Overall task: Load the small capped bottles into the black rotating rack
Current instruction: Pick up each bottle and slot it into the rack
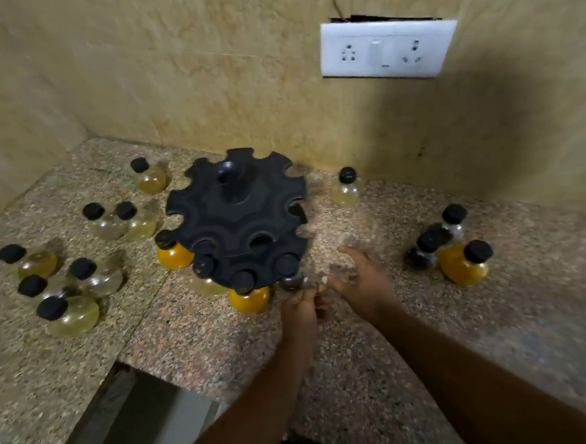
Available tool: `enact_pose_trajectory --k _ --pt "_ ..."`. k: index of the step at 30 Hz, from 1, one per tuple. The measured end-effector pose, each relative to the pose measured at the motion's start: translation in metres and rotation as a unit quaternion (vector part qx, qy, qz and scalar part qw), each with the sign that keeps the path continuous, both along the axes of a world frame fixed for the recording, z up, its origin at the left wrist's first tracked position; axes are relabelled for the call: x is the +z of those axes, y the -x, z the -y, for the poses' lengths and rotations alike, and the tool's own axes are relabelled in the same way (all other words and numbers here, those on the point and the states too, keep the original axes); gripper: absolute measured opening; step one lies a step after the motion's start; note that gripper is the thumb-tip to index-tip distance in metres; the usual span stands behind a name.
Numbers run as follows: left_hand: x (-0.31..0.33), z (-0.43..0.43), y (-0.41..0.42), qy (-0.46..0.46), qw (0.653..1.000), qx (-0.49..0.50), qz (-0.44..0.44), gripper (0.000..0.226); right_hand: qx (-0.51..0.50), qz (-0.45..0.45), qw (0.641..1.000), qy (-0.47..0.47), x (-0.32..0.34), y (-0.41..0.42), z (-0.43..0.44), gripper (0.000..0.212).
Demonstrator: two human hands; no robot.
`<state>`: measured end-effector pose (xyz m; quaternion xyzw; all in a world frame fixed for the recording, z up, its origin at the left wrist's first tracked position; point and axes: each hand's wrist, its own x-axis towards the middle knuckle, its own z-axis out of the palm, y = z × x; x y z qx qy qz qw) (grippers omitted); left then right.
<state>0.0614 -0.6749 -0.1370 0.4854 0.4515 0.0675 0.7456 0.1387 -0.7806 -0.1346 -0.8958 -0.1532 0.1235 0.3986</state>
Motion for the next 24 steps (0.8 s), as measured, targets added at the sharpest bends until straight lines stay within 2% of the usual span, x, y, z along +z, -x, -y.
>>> enact_pose_trajectory --k 1,3,6,8,9,11,12,13,16,18,20,24 --pt "-0.003 0.009 -0.009 -0.009 1.0 -0.019 0.002 0.028 -0.025 -0.005 1.0 0.005 -0.001 -0.002 0.013 0.069" --pt "-0.013 0.026 -0.024 -0.085 0.993 -0.079 0.005 0.026 -0.074 -0.004 0.997 0.019 -0.005 -0.004 0.038 0.062" --pt "-0.023 0.054 -0.045 -0.243 0.947 -0.211 -0.003 0.015 -0.152 0.039 0.988 0.007 -0.009 -0.006 0.073 0.053" --pt "-0.026 0.067 -0.056 -0.298 0.909 -0.29 0.004 0.031 -0.187 0.057 0.981 -0.009 -0.012 -0.008 0.088 0.054" --pt "-0.03 0.072 -0.062 -0.35 0.877 -0.329 0.008 0.042 -0.199 0.056 0.978 -0.013 -0.012 -0.01 0.094 0.059" --pt "-0.043 0.075 -0.073 -0.487 0.755 -0.438 -0.021 0.072 -0.216 0.052 0.975 -0.025 -0.013 -0.016 0.101 0.07" --pt "-0.045 0.076 -0.076 -0.519 0.699 -0.49 -0.048 0.086 -0.225 0.048 0.973 -0.035 -0.014 -0.02 0.103 0.073" --pt "-0.047 0.076 -0.081 -0.531 0.657 -0.529 -0.075 0.096 -0.231 0.045 0.971 -0.047 -0.013 -0.024 0.103 0.074" --pt "-0.039 0.071 -0.092 -0.534 0.584 -0.595 -0.14 0.113 -0.225 0.037 0.971 -0.077 -0.012 -0.037 0.1 0.073" --pt "-0.033 0.066 -0.097 -0.538 0.553 -0.616 -0.159 0.118 -0.217 0.019 0.972 -0.086 -0.013 -0.049 0.095 0.066" --pt "-0.033 0.063 -0.099 -0.536 0.536 -0.63 -0.168 0.119 -0.21 0.003 0.974 -0.085 -0.014 -0.059 0.094 0.06" --pt "-0.035 0.06 -0.097 -0.535 0.541 -0.628 -0.164 0.117 -0.206 0.005 0.977 -0.06 -0.015 -0.076 0.094 0.055"
